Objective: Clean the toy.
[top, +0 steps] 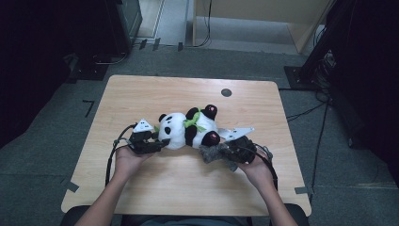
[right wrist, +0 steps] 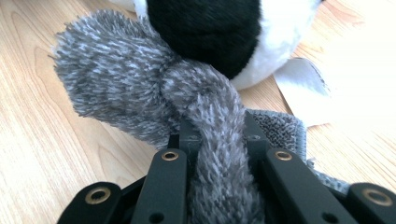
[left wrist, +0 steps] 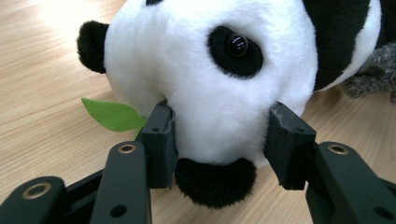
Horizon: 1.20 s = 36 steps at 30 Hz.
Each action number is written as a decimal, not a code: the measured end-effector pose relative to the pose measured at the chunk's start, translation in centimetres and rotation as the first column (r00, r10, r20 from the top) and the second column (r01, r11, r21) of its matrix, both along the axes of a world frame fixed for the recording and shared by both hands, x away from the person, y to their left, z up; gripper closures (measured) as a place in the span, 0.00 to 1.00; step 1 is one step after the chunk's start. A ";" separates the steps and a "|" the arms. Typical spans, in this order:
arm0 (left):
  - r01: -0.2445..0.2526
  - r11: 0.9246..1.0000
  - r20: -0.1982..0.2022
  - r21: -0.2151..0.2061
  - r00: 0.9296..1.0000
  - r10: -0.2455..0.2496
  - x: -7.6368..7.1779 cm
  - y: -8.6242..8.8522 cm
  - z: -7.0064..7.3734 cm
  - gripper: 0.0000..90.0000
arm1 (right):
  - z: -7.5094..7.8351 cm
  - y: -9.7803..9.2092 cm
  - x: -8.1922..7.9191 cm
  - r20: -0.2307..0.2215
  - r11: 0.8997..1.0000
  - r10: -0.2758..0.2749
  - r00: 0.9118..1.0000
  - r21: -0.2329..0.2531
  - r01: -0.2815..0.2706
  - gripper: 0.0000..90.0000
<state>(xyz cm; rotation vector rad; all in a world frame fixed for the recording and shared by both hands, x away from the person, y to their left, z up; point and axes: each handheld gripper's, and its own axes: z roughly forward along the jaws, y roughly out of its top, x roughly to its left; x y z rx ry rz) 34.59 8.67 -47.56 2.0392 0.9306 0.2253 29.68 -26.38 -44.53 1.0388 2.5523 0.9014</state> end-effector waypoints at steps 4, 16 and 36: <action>-0.001 1.000 -0.012 -0.021 1.000 0.000 0.1 0.2 -0.1 0.55 | 0.2 -0.2 -0.3 0.021 1.000 0.009 1.000 0.002 -0.009 0.86; -0.001 1.000 -0.010 -0.016 1.000 0.001 0.1 0.1 0.0 0.55 | 1.5 4.6 -1.4 0.038 0.980 0.190 0.981 0.055 -0.191 0.86; -0.005 1.000 -0.013 -0.013 1.000 0.004 0.1 0.1 0.1 0.55 | -1.0 14.0 2.6 0.040 0.965 0.262 0.964 0.011 -0.263 0.86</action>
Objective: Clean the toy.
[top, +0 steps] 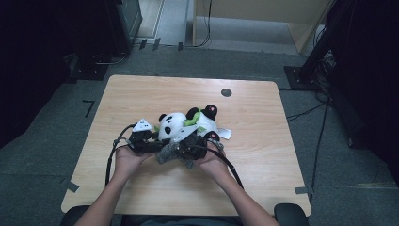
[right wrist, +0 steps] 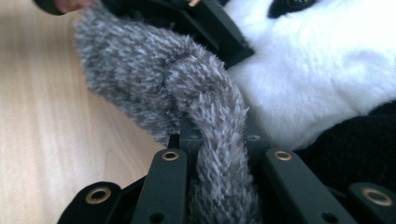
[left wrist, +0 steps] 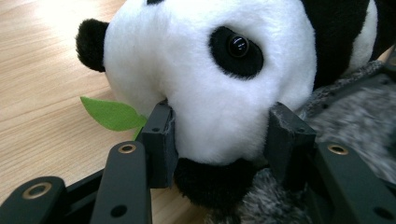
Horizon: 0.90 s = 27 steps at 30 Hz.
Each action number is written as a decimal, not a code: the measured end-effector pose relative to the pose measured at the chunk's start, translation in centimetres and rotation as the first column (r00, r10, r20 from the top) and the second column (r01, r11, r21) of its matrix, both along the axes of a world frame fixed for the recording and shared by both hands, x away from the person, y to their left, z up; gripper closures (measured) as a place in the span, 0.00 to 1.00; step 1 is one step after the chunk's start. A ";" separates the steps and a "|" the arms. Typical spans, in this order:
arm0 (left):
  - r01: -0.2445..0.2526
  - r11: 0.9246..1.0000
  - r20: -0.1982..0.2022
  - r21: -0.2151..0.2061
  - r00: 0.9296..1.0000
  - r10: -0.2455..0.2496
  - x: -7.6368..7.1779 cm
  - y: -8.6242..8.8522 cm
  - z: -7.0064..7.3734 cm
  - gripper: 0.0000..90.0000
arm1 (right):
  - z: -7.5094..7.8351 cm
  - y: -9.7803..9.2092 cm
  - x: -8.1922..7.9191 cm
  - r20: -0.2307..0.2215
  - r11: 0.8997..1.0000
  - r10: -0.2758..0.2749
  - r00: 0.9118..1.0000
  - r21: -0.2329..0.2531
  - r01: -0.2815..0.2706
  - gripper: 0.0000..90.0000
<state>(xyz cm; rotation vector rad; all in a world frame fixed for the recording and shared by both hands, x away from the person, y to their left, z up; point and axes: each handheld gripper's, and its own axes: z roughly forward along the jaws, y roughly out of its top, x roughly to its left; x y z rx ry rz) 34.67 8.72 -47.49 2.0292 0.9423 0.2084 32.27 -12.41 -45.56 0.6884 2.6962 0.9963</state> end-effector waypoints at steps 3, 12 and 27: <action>0.000 1.000 0.001 0.001 1.000 0.000 0.0 0.0 0.0 0.55 | -0.1 -0.1 0.2 0.007 1.000 -0.019 1.000 -0.002 0.019 0.86; 0.002 1.000 0.006 0.006 1.000 -0.002 0.0 0.0 0.0 0.56 | 0.1 -2.1 -0.4 0.046 0.996 -0.078 0.996 -0.035 0.079 0.86; 0.004 1.000 0.005 0.004 1.000 -0.004 0.0 -0.2 0.0 0.56 | 1.5 -7.8 -1.8 0.059 0.990 -0.142 0.988 -0.009 0.143 0.86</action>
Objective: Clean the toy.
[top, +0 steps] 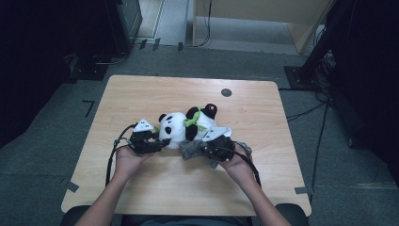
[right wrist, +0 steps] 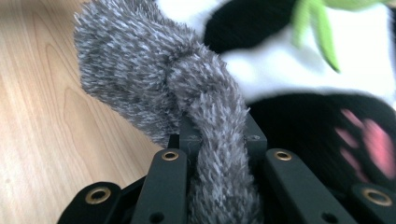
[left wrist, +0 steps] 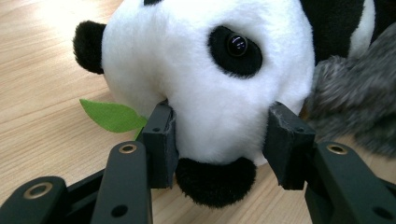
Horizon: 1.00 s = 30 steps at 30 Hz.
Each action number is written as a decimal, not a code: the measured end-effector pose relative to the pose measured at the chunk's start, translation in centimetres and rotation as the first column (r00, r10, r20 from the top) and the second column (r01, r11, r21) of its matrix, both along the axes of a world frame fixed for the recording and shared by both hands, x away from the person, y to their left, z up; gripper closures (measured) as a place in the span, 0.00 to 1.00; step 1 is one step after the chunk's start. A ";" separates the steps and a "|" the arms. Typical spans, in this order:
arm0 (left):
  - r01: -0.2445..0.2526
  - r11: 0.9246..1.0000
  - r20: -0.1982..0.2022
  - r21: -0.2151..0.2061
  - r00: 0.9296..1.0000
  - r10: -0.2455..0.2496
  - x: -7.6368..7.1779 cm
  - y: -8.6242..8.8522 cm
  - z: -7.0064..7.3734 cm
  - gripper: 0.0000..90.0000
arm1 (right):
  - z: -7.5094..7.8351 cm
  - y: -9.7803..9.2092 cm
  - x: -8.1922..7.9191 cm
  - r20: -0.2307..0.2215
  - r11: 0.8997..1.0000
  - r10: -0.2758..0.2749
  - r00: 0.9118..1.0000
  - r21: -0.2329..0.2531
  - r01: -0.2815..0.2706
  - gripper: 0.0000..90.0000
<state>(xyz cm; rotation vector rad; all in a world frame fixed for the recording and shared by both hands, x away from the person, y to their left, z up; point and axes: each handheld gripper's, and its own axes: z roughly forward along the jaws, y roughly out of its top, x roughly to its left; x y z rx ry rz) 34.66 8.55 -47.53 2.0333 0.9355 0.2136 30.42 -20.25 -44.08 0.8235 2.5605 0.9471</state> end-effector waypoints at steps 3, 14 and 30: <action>0.000 1.000 -0.002 -0.002 1.000 0.000 0.0 0.0 0.0 0.56 | 0.1 -1.5 -0.1 -0.011 1.000 -0.016 1.000 0.021 0.016 0.86; 0.000 1.000 -0.003 -0.003 1.000 0.000 0.0 0.0 0.0 0.56 | 0.3 -6.1 0.0 -0.047 0.997 -0.069 0.997 0.042 0.071 0.86; 0.004 1.000 -0.002 -0.008 1.000 -0.004 0.1 0.0 -0.1 0.56 | -0.3 -10.9 1.8 -0.085 0.969 -0.212 0.974 0.109 0.221 0.86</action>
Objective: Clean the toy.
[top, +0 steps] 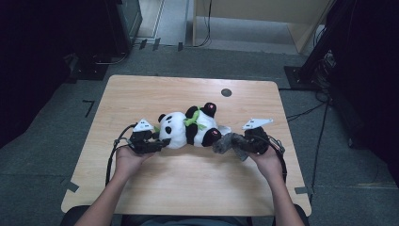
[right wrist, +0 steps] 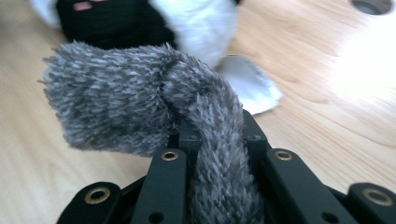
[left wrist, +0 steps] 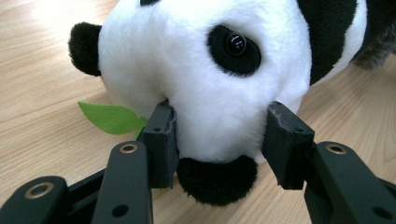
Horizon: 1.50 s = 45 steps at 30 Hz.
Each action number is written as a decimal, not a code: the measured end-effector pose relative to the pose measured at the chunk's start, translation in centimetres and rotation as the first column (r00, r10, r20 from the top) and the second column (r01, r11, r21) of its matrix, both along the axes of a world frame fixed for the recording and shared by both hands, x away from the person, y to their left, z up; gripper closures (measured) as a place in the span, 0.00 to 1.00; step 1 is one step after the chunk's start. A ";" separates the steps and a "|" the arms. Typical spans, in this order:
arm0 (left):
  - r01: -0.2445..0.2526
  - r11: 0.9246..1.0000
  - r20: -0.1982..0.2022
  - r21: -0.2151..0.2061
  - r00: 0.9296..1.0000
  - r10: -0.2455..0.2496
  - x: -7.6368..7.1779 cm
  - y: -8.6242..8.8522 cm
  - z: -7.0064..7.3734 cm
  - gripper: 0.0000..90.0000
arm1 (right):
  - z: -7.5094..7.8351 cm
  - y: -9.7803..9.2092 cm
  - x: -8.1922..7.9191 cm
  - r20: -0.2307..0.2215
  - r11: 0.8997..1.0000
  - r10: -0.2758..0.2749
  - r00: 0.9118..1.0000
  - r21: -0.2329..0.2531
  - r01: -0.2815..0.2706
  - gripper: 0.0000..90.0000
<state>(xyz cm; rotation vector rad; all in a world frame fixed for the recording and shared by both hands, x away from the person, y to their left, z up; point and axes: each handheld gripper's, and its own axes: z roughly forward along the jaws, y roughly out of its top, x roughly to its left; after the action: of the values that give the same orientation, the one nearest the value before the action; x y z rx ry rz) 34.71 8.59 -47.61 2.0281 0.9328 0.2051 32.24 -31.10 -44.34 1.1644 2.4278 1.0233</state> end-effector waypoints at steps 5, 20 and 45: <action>0.002 1.000 0.005 0.008 1.000 -0.002 0.0 0.0 0.0 0.56 | 0.0 -1.3 0.8 0.008 0.998 -0.060 0.998 0.018 0.059 0.86; -0.007 1.000 0.027 0.008 1.000 0.006 -0.2 -0.1 0.0 0.56 | 0.9 -3.9 4.4 0.055 0.972 -0.210 0.976 0.117 0.203 0.85; 0.006 1.000 0.050 0.011 0.999 -0.006 -0.1 0.1 -0.4 0.52 | -4.8 -6.5 8.2 0.001 0.930 -0.364 0.931 0.054 0.364 0.80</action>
<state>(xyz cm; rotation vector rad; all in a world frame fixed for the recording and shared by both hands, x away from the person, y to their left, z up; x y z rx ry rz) 34.62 8.73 -48.03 2.0260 0.8959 0.2567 40.43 -37.63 -49.17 1.5483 2.0733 0.9751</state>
